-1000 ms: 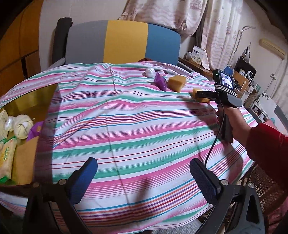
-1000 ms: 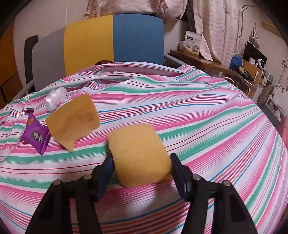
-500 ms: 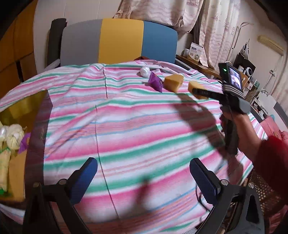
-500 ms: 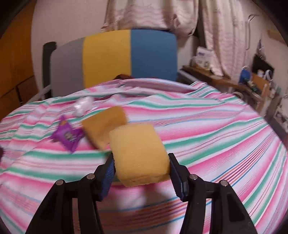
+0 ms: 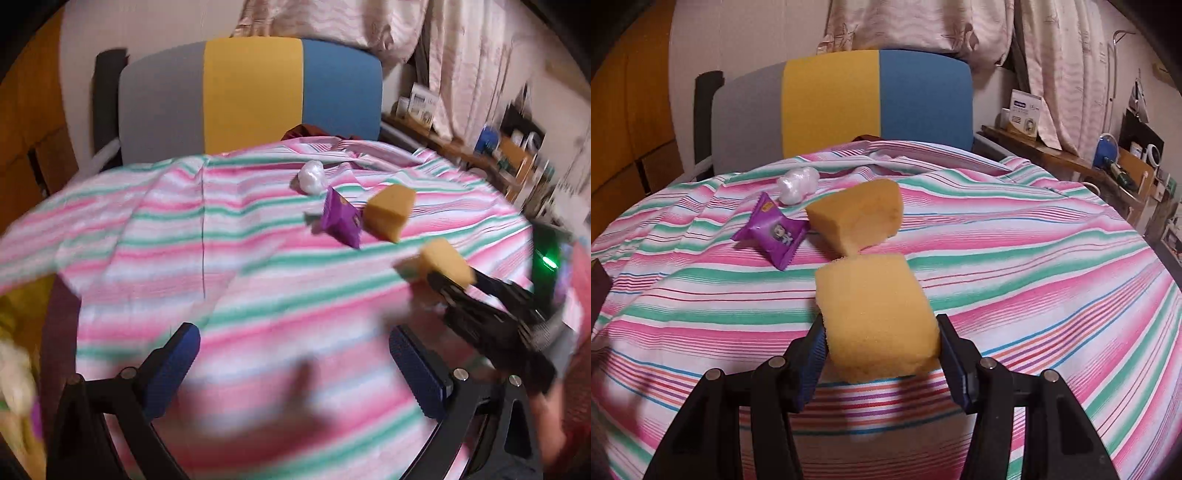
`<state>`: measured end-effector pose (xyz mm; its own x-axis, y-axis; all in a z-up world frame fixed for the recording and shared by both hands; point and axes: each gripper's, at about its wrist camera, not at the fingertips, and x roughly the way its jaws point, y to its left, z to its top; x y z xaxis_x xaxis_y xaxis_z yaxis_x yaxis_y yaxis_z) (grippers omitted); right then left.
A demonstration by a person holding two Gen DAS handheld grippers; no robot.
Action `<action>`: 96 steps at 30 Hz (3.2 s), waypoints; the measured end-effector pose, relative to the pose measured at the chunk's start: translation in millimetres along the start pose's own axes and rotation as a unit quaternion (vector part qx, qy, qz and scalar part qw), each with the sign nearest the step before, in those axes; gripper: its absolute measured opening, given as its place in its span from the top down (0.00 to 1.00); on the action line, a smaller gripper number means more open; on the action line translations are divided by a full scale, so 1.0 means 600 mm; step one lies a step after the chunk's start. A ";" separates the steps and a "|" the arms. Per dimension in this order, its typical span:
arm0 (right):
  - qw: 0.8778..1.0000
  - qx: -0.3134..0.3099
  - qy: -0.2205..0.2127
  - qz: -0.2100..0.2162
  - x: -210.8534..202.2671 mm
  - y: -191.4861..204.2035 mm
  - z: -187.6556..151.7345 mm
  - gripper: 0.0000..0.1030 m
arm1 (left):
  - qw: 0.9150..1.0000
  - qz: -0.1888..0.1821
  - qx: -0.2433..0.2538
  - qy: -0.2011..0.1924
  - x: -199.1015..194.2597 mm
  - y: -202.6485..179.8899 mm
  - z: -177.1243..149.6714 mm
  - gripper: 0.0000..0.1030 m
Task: Organize objects
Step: 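Grasp the purple candy with the left gripper while the right holds the sponge cake, then carry the purple candy over the gold tray and open the left gripper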
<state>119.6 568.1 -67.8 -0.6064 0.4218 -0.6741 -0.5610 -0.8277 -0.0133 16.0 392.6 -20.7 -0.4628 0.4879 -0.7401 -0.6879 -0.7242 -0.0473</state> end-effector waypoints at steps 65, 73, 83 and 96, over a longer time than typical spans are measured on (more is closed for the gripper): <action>0.997 -0.002 -0.028 -0.074 0.004 -0.001 -0.010 0.45 | 0.993 -0.018 0.110 -0.048 0.074 -0.067 -0.044 0.46; 0.996 -0.011 -0.038 -0.076 -0.002 0.005 -0.010 0.45 | 0.988 -0.016 0.124 -0.088 -0.013 -0.077 -0.116 0.46; 0.994 -0.039 -0.047 -0.091 -0.008 0.024 -0.010 0.45 | 0.997 -0.008 0.059 -0.051 -0.073 -0.003 -0.212 0.46; 0.986 -0.108 -0.074 -0.102 -0.024 0.068 -0.014 0.45 | 0.992 0.010 -0.058 -0.111 -0.201 0.129 -0.231 0.46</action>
<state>110.1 525.2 -64.9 -0.5770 0.6244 -0.5265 -0.5572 -0.7723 -0.3051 96.0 210.1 -28.4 -0.5959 0.5591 -0.5764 -0.6146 -0.7796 -0.1209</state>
